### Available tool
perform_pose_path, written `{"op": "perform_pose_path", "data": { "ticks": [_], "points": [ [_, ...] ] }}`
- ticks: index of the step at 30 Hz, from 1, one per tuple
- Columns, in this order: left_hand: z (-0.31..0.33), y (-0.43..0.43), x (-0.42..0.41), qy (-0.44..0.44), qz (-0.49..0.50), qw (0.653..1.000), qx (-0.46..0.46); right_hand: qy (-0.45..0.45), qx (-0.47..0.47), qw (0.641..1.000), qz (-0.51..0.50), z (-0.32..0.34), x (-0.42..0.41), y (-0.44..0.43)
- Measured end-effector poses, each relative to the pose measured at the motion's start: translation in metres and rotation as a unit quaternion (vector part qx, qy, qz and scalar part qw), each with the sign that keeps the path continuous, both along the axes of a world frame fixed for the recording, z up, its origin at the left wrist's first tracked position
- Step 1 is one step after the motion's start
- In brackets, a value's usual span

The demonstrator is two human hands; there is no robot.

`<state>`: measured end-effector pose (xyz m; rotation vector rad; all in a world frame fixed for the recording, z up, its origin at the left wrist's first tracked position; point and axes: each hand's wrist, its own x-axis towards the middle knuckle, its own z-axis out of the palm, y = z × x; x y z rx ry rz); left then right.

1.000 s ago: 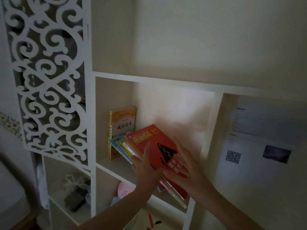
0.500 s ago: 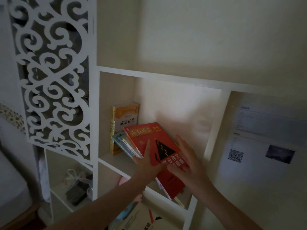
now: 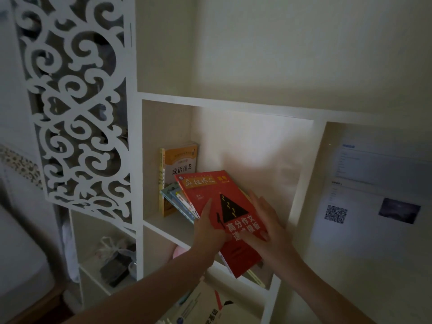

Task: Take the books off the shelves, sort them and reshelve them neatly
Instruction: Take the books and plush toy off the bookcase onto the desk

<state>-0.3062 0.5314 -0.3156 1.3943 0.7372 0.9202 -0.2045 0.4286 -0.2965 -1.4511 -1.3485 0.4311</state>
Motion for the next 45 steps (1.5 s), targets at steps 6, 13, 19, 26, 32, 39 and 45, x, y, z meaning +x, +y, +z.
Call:
{"op": "perform_pose_path", "data": {
  "ticks": [6,13,19,26,32,39,45],
  "points": [
    [0.003,0.008,-0.030,-0.013,-0.038,0.999,-0.033,-0.037,-0.040,0.998,-0.007,0.005,0.000,0.004],
    [0.011,0.032,-0.065,0.018,-0.089,0.995,-0.051,-0.091,-0.145,0.984,-0.058,-0.010,0.007,0.038],
    [0.002,0.048,-0.079,-0.018,-0.115,0.991,-0.062,-0.112,-0.225,0.964,-0.086,-0.025,0.017,0.062],
    [-0.017,0.043,-0.081,-0.094,-0.147,0.979,-0.105,-0.060,-0.256,0.959,-0.108,-0.018,0.013,0.052],
    [-0.020,0.044,-0.085,-0.079,-0.124,0.987,-0.063,-0.077,-0.236,0.963,-0.105,-0.023,0.001,0.037],
    [-0.015,0.066,-0.106,-0.026,-0.188,0.978,-0.085,-0.035,-0.180,0.982,-0.034,-0.022,-0.001,0.030],
    [-0.035,0.063,-0.127,-0.012,-0.198,0.974,-0.109,-0.022,-0.119,0.993,0.003,-0.052,-0.010,0.032]
  ]
}}
